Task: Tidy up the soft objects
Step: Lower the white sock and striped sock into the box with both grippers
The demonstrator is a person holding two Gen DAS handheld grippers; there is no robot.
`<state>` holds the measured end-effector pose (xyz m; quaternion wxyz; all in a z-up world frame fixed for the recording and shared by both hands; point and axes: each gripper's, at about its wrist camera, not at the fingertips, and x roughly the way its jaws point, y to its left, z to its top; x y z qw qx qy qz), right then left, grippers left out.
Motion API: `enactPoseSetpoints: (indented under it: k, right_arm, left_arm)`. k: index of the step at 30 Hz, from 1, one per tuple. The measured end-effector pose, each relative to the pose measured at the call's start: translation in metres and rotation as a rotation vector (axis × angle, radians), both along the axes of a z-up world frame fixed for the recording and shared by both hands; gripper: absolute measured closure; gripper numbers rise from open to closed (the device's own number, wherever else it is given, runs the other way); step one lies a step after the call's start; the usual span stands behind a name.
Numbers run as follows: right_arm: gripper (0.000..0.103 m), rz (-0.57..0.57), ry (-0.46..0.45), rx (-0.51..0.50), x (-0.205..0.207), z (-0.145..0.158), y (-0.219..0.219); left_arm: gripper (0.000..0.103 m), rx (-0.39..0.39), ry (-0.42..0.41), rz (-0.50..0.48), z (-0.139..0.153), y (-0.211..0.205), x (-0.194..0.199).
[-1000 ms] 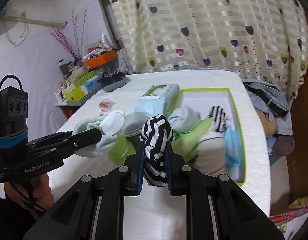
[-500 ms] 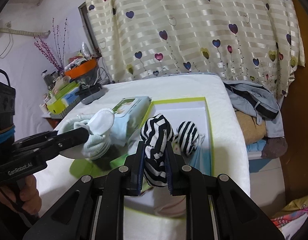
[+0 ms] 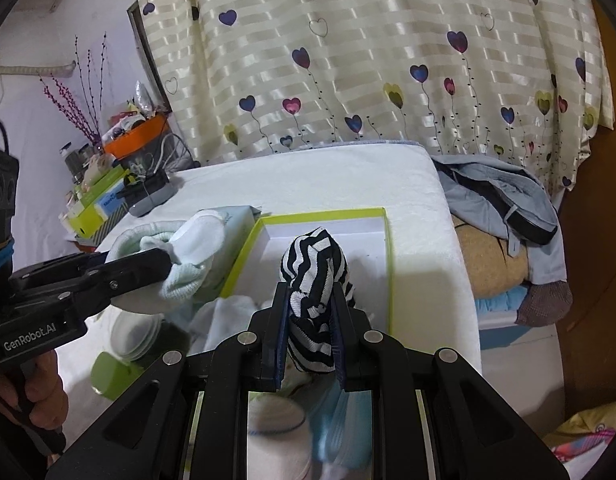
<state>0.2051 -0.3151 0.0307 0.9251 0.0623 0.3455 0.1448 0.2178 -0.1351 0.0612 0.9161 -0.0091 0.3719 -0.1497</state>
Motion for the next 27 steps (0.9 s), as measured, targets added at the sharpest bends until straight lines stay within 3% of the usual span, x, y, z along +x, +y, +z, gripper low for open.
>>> enactPoseSetpoints:
  k: [14, 17, 20, 27]
  right_arm:
    - [0.083, -0.015, 0.078, -0.002, 0.046, -0.023, -0.003]
    - [0.075, -0.02, 0.071, 0.0, 0.049, -0.025, -0.003]
    - [0.056, -0.018, 0.048, -0.014, 0.047, -0.024, -0.001]
    - [0.055, -0.036, 0.018, -0.007, 0.033, -0.011, -0.003]
  left_arm:
    - [0.077, 0.055, 0.101, 0.007, -0.027, -0.025, 0.055]
    - [0.076, 0.063, 0.123, 0.015, -0.034, -0.027, 0.062]
    - [0.073, 0.044, 0.132, 0.008, -0.034, -0.026, 0.063]
    - [0.071, 0.015, 0.118, -0.013, -0.027, -0.025, 0.056]
